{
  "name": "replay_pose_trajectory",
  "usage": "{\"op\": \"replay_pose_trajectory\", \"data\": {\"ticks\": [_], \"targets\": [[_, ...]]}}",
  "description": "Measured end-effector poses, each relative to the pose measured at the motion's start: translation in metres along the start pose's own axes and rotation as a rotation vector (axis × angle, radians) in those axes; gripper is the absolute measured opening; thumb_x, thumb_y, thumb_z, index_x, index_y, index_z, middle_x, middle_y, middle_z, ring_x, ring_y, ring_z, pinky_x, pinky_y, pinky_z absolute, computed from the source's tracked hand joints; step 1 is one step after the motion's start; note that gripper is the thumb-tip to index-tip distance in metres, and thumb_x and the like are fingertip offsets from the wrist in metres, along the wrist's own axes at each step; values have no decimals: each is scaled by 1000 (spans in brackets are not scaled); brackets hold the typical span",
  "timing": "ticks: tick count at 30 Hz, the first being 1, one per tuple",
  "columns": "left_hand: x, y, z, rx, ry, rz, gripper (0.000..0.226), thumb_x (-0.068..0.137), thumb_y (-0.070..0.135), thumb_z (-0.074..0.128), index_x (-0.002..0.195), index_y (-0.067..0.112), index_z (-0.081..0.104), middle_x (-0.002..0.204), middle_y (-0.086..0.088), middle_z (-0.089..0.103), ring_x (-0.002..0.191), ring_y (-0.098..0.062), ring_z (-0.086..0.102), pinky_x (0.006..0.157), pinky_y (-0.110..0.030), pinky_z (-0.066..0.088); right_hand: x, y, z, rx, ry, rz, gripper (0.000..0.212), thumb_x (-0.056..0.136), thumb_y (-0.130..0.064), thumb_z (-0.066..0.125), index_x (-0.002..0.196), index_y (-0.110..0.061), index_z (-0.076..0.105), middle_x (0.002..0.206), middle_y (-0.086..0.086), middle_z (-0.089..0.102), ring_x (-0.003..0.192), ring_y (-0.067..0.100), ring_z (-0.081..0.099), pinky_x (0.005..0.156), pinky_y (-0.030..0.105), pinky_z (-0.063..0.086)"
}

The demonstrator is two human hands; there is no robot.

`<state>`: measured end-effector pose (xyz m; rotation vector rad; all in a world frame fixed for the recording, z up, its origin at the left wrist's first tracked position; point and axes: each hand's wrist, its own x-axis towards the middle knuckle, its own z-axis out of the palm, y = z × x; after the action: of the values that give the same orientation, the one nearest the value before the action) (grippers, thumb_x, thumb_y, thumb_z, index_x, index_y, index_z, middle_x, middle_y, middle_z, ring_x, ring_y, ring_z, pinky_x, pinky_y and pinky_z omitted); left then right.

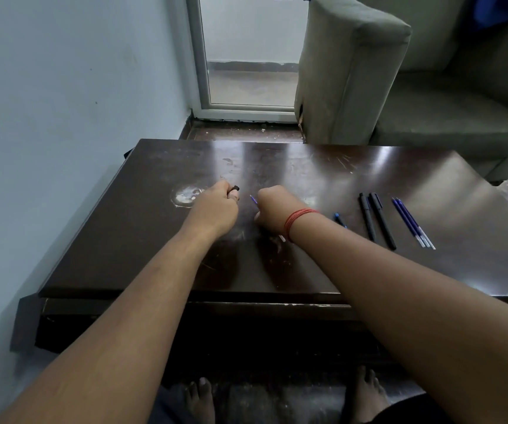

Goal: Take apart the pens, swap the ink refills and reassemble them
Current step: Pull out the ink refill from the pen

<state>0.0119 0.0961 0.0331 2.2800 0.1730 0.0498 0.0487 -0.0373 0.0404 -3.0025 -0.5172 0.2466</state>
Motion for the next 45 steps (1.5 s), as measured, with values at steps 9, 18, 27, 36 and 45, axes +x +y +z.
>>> {"op": "replay_pose_trajectory", "data": {"ticks": [9, 18, 27, 36, 45], "targets": [[-19, 24, 32, 47, -82, 234, 16, 104, 24, 42, 91, 19, 50, 87, -7, 67, 84, -26, 61, 74, -41, 47, -61, 89, -33, 1286, 331, 197, 13, 91, -5, 59, 82, -9, 66, 72, 6, 62, 63, 13, 55, 54, 20, 44], [-35, 36, 60, 23, -154, 342, 11, 103, 19, 48, 97, 18, 57, 79, 6, 71, 59, 4, 54, 55, -11, 36, -79, 116, -18, 1691, 492, 327, 9, 93, -3, 57, 86, -6, 60, 69, 6, 61, 58, 12, 56, 54, 19, 48], [-35, 37, 66, 38, -156, 360, 10, 102, 16, 49, 97, 17, 57, 78, 5, 71, 57, 2, 54, 55, -12, 39, -70, 112, -10, 1471, 464, 288, 12, 93, -8, 57, 83, -8, 63, 74, 8, 64, 66, 16, 59, 60, 23, 49], [-36, 37, 64, 68, -167, 371, 11, 103, 18, 49, 95, 19, 56, 77, 7, 70, 58, 2, 54, 56, -20, 37, -69, 111, -10, 1500, 470, 275, 9, 93, -7, 57, 88, -6, 64, 74, 7, 65, 65, 14, 59, 61, 24, 50], [-37, 38, 63, 55, -159, 381, 12, 103, 19, 48, 94, 22, 55, 77, 7, 70, 58, 1, 54, 57, -22, 38, -71, 112, -10, 1511, 417, 253, 9, 94, -7, 58, 89, -6, 65, 77, 9, 67, 68, 16, 60, 64, 25, 51]]}}
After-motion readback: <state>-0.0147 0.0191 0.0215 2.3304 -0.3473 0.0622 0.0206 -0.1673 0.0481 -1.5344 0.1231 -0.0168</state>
